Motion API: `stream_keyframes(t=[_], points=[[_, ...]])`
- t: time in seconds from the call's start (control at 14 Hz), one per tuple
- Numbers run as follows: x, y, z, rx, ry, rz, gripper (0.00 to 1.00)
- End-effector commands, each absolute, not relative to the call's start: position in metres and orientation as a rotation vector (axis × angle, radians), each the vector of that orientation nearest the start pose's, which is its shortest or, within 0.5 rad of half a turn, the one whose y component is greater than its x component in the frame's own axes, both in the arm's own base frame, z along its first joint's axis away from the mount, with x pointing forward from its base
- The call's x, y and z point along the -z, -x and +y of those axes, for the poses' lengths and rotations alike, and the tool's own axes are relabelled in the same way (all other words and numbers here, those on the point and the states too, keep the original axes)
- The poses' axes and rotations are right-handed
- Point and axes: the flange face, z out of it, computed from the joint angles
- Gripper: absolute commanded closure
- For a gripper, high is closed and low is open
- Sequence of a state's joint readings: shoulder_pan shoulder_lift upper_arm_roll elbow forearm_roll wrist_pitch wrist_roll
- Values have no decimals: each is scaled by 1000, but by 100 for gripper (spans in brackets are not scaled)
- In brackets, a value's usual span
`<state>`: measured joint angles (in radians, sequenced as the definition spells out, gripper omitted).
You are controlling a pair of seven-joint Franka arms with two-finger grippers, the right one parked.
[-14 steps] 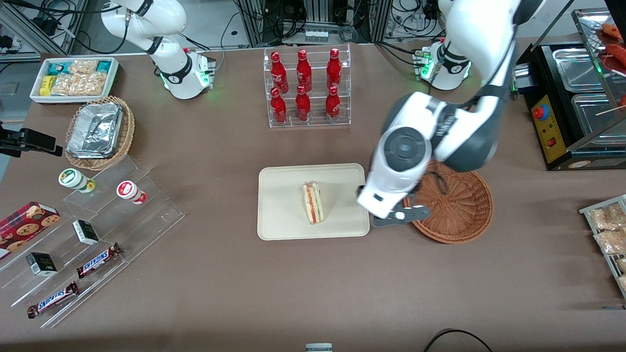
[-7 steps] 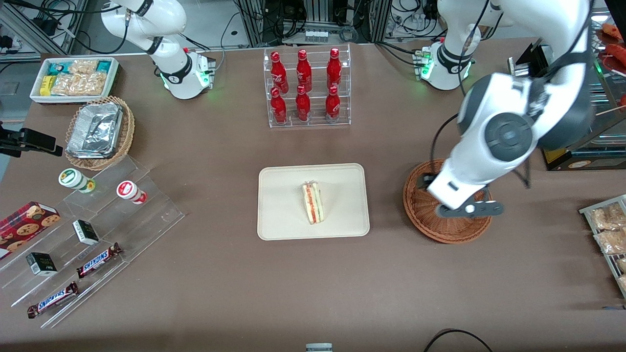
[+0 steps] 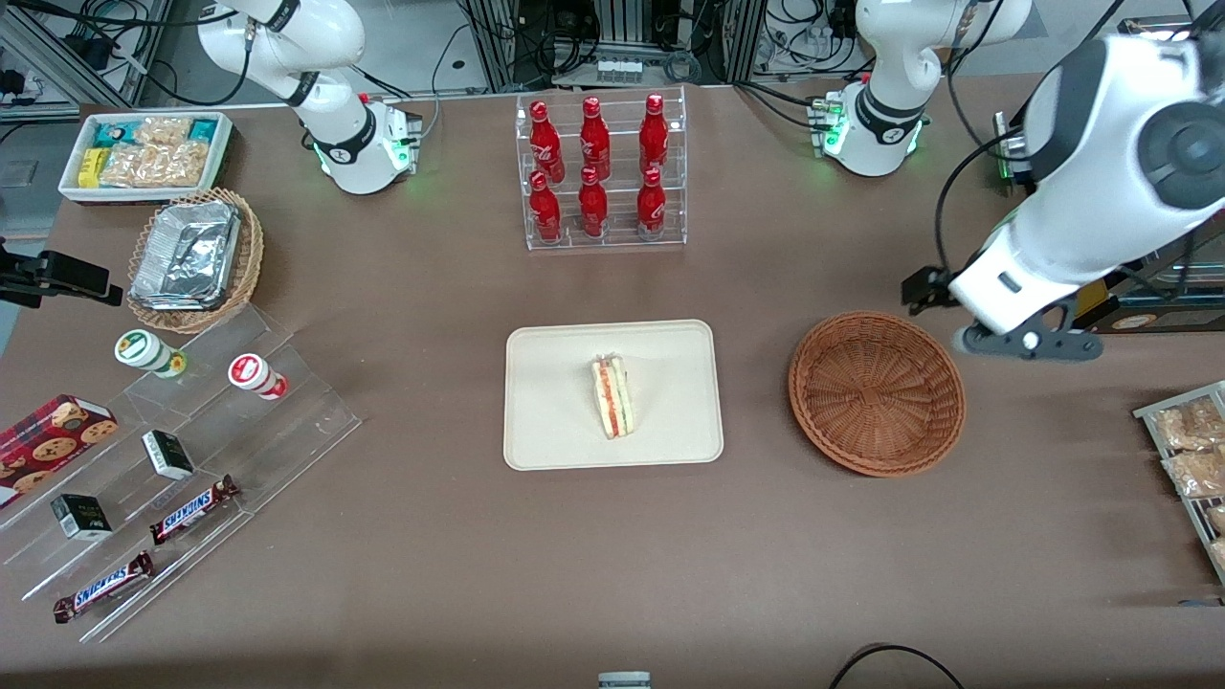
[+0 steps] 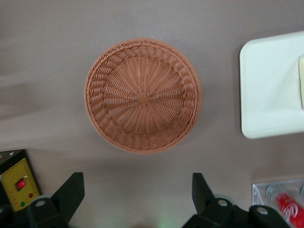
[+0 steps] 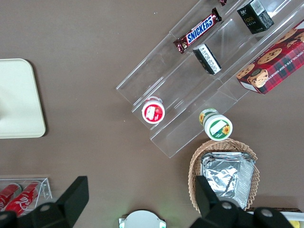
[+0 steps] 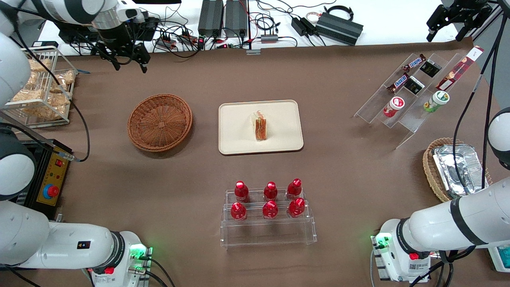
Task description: Place sandwich from basket to tray
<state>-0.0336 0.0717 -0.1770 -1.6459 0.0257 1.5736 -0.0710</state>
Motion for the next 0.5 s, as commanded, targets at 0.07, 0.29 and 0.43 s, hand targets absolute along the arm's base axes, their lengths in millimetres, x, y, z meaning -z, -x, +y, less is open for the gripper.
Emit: stream_keyframes(t=[0.07,0.29,0.43], points=[[-583,-536,-89,-232,3112,278,0],[-612,-528,-55,-233,3119,182,0],[-620,-525,-41,-214,3125,139,0]])
